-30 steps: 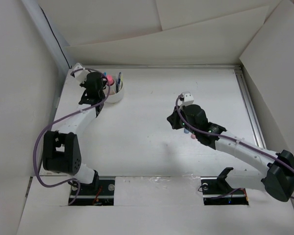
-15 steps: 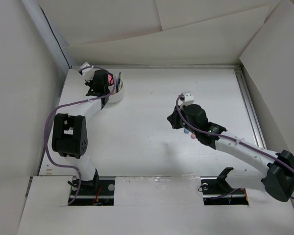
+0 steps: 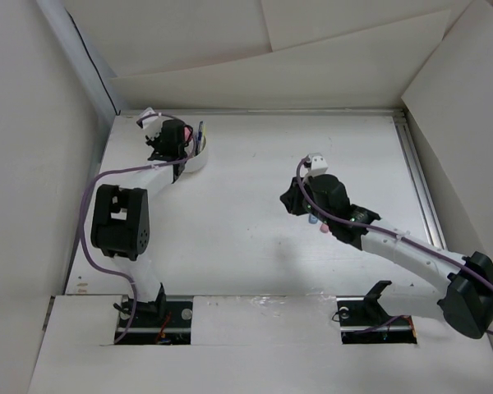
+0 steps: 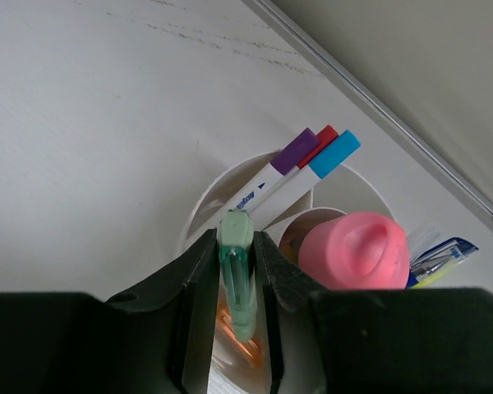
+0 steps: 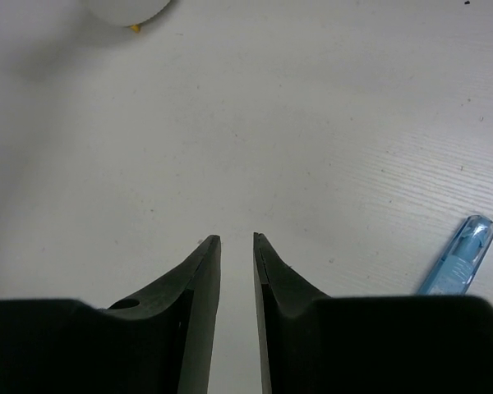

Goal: Sort the stationery into containers
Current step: Place the stationery in the storage box, then pick up the stationery from the center of the board.

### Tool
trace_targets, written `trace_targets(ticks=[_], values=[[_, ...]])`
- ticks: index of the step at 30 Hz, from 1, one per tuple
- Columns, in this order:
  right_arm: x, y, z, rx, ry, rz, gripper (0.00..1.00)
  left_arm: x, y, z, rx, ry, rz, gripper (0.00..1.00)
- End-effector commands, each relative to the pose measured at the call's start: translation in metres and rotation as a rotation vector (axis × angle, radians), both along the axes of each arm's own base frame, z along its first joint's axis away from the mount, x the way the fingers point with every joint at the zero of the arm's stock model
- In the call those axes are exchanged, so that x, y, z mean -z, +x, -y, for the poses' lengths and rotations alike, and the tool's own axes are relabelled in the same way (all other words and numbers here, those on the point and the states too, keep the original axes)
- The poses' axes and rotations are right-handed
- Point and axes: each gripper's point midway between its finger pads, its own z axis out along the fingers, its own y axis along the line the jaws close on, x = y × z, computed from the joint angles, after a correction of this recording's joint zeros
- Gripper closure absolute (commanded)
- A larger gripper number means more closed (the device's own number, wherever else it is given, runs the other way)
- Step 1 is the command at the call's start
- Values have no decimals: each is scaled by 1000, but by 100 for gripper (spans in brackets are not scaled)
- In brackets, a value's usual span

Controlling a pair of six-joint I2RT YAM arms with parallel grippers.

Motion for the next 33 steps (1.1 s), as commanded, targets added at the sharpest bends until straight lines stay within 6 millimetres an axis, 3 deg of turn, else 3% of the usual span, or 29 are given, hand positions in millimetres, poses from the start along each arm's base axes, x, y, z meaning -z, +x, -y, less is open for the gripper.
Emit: trace_targets(ticks=[1,3,4,6,8,10,11,12,14,15,17,21,22,23,24,25,27,33], values=[[-17,10,1,27,44,56,71,-38,9,5,1,-7,106,79],[-17,11,3,39,40,59,63,-42,3,4,1,-9,118,72],[-21,12,4,47,44,68,61,-57,-1,5,12,-20,154,62],[-21,13,6,57,41,70,55,-66,-9,10,31,-32,194,51],[-16,15,12,76,32,66,54,-87,-18,15,52,-46,243,47],[-17,20,17,116,41,63,53,-90,-29,19,75,-78,268,47],[-17,21,20,135,44,63,53,-107,-38,24,118,-100,313,47],[-14,28,35,197,30,54,55,-94,-48,31,148,-125,304,49],[0,33,50,267,19,13,73,-101,-61,41,188,-151,356,50],[6,40,66,335,9,-4,83,-111,-72,61,231,-164,388,50],[20,44,78,380,-6,-49,100,-110,-85,83,286,-139,381,53],[40,49,91,426,-38,-127,100,-101,-110,141,459,-185,369,56],[47,46,93,426,-58,-150,99,-97,-115,153,506,-195,360,56],[49,47,94,441,-60,-161,92,-91,-120,158,539,-219,359,56],[59,44,95,447,-79,-195,74,-87,-123,165,570,-253,355,57],[59,44,97,458,-84,-191,67,-82,-129,176,632,-278,343,57],[78,39,103,466,-107,-236,57,-70,-136,183,687,-291,322,57],[104,34,100,463,-114,-315,51,-45,-153,213,861,-352,256,57]])
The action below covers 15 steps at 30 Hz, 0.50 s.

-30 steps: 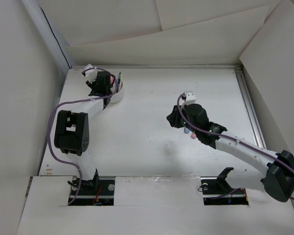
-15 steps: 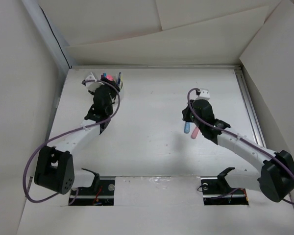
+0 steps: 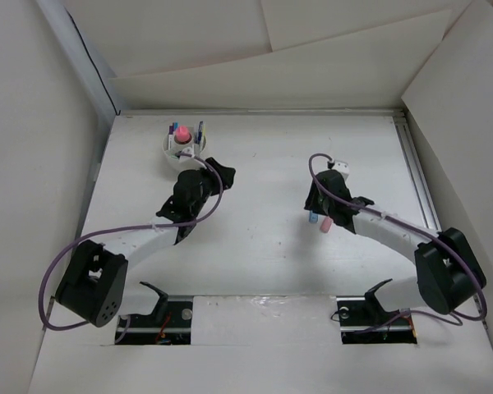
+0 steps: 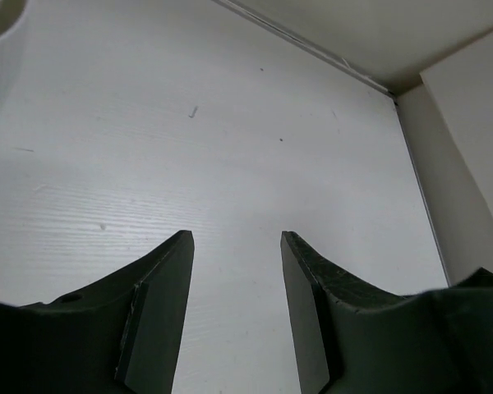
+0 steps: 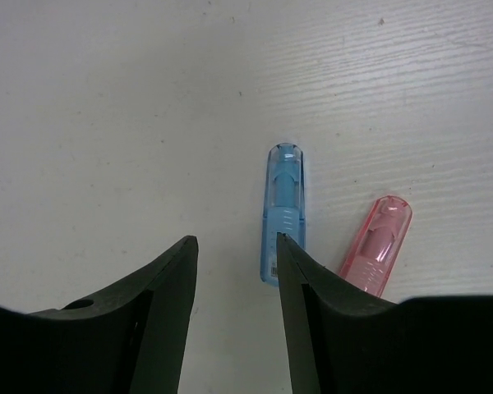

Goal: Sort the stationery into containers
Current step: Pick up the stationery from the center of the board.

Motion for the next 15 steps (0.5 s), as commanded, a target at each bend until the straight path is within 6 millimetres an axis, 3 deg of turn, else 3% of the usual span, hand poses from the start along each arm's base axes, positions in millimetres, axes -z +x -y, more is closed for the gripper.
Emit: trace_targets(ticks=[1,8,15], values=[[16,-2,0,22,4,-52,51,-14,-12,25,151,-75,56,57],[30,0,8,85,-17,-101,51,-5,-26,34,244,-68,61,57],[34,-1,13,144,-33,-146,51,-19,-38,47,339,-112,105,57]])
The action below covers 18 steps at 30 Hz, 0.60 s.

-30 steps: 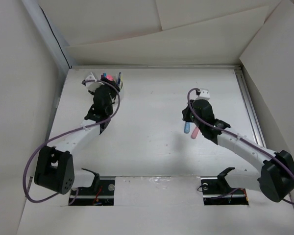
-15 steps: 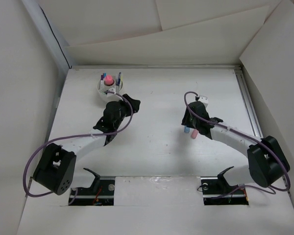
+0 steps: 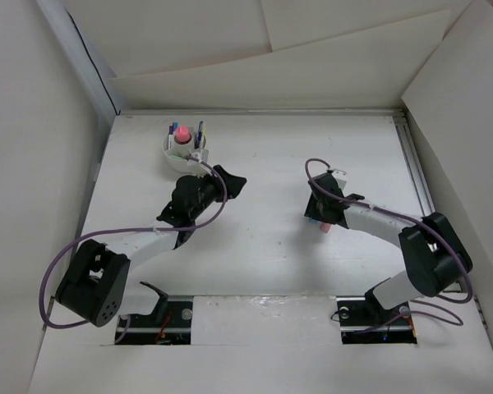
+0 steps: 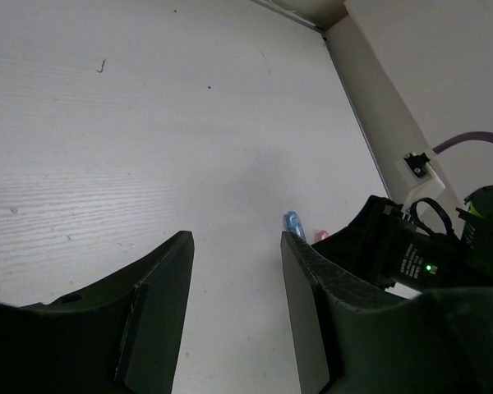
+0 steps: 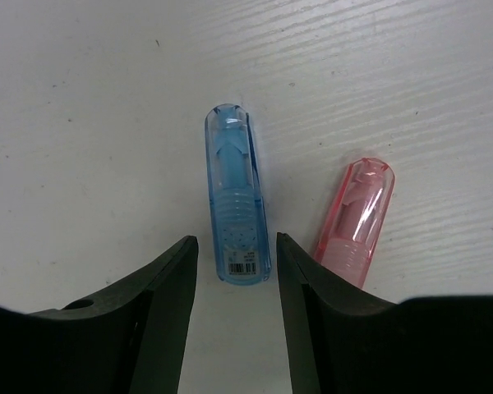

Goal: Sort the stationery into containers
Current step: Pick up the stationery from the center of the board.

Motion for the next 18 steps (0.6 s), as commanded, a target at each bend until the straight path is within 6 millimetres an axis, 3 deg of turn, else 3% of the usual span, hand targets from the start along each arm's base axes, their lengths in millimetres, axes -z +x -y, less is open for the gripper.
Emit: trace_targets(ticks=[1,10,14,15,18], values=[[-10,10,5,63,-9,12,51,-20,-9,11,84,-54,77,57],[-5,13,-1,69,-33,-49,53,-42,-26,10,119,-101,123,57],[-3,6,-8,42,-18,-79,56,-50,-28,4,102,-97,140,57],[-3,6,-8,42,-18,-79,57,-46,-29,4,102,-93,131,57],[-2,4,-11,30,-1,-89,64,-59,-30,-3,81,-106,162,57]])
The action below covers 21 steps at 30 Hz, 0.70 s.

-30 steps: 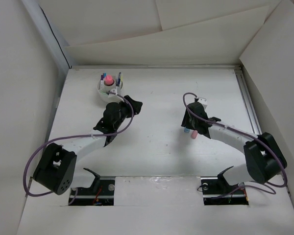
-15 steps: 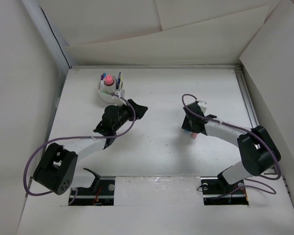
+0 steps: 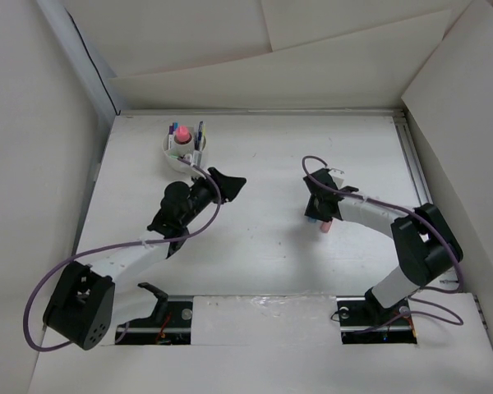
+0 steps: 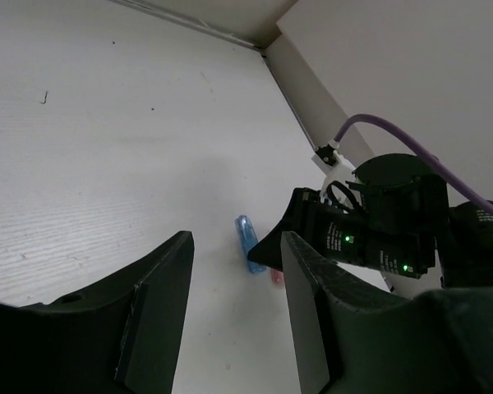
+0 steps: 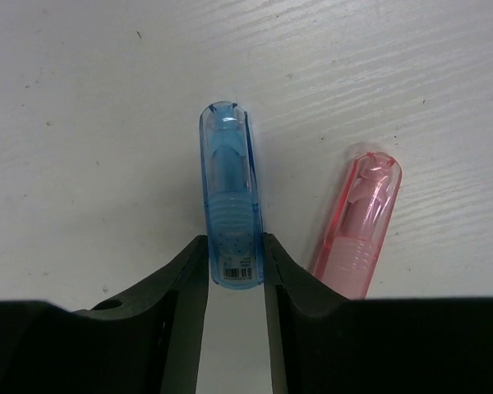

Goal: Sort the stationery into containers
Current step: Pick up the stationery from the center of the board.

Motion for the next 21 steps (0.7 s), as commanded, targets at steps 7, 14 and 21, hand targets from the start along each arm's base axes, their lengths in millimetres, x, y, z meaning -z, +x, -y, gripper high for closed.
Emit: trace_targets(ticks=[7,14,21], values=[[0,3,-26,-56,59,-11,64,-12,-2,-7,-20,-19,45,57],[-9,6,-38,-123,74,34,77,-2,0,2,23,-3,14,57],[-83,11,-65,-262,86,234,82,8,6,4,62,-5,-27,57]])
